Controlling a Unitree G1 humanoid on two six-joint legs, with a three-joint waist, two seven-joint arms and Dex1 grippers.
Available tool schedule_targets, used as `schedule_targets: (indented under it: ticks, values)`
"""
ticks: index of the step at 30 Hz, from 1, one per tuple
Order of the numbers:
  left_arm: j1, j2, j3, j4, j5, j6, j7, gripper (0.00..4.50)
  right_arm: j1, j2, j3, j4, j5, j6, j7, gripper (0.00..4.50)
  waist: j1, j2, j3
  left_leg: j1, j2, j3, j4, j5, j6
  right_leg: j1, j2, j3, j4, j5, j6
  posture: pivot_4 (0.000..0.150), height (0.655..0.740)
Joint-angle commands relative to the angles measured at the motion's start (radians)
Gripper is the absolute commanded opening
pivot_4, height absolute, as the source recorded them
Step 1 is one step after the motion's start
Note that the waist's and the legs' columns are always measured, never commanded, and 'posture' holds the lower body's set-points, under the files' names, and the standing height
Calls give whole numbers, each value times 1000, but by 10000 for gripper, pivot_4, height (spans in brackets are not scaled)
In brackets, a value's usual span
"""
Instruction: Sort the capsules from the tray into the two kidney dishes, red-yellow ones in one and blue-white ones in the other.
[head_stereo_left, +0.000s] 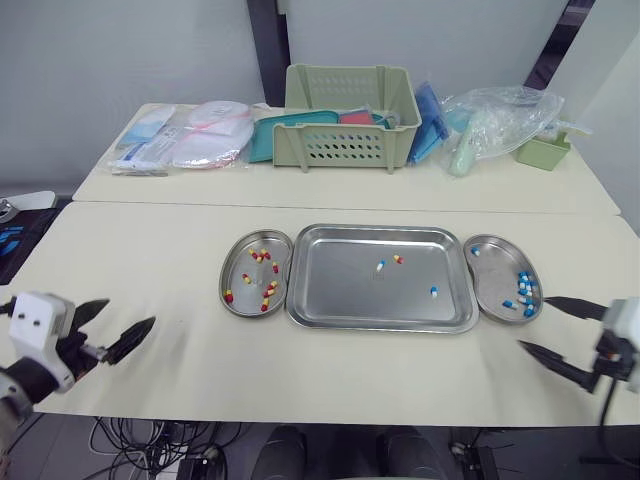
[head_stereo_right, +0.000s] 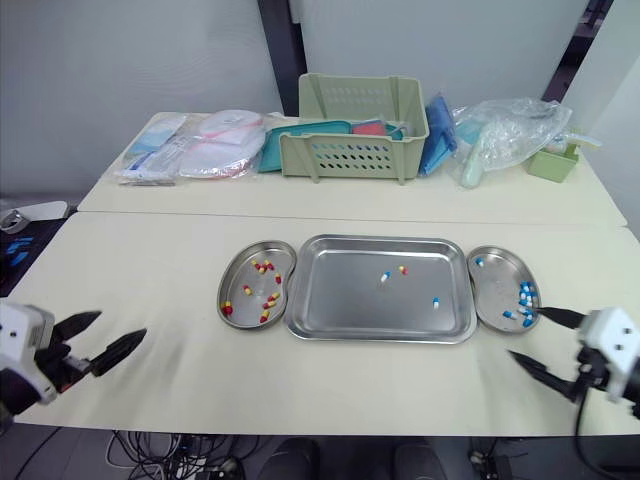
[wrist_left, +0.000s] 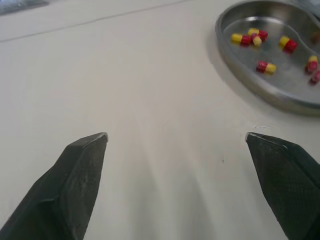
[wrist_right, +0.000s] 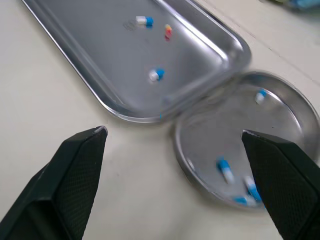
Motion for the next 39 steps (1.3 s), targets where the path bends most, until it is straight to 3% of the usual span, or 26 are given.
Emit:
schedule_targets:
  ticks: [1,8,12,22,29,33,39]
  values:
    - [44,17,32,43,22,-114,-57,44594,-23,-58,-79,134,-23,-46,55,45000,0,0,0,0,0,0,0,0,0,0,0,0,0,0,0,1500,7400]
    - [103,-2,43,41,-4,-177,-72,44594,-79,-103,-62,352,-74,-109,102,45000,-2,0,0,0,0,0,0,0,0,0,0,0,0,0,0,1500,7400]
    - [154,-20,22,-45,-33,-183,-101,44594,-96,-99,-45,383,-88,-129,113,45000,-2,0,0,0,0,1,0,0,0,0,0,0,0,0,0,1500,7400]
    - [205,-112,-220,-403,-120,-125,-104,44594,-74,-94,-64,413,-94,-144,134,45000,-1,0,0,0,0,1,0,0,0,1,0,1,0,0,0,1500,7400]
    - [142,-166,-411,-431,-80,-152,-72,44594,-14,-68,-79,390,-103,-138,110,45000,-1,3,-1,0,0,2,0,0,0,1,0,2,0,0,0,1500,7400]
    - [112,-184,-445,-374,-60,-202,-77,44594,35,-48,-93,344,-97,-134,101,45000,-2,4,-2,1,0,1,0,0,0,1,0,1,0,0,0,1500,7400]
    - [88,-203,-483,-302,-42,-273,-94,44594,117,-5,-124,133,-50,-52,82,45000,-2,5,-3,1,0,2,0,0,0,1,0,2,0,0,0,1500,7400]
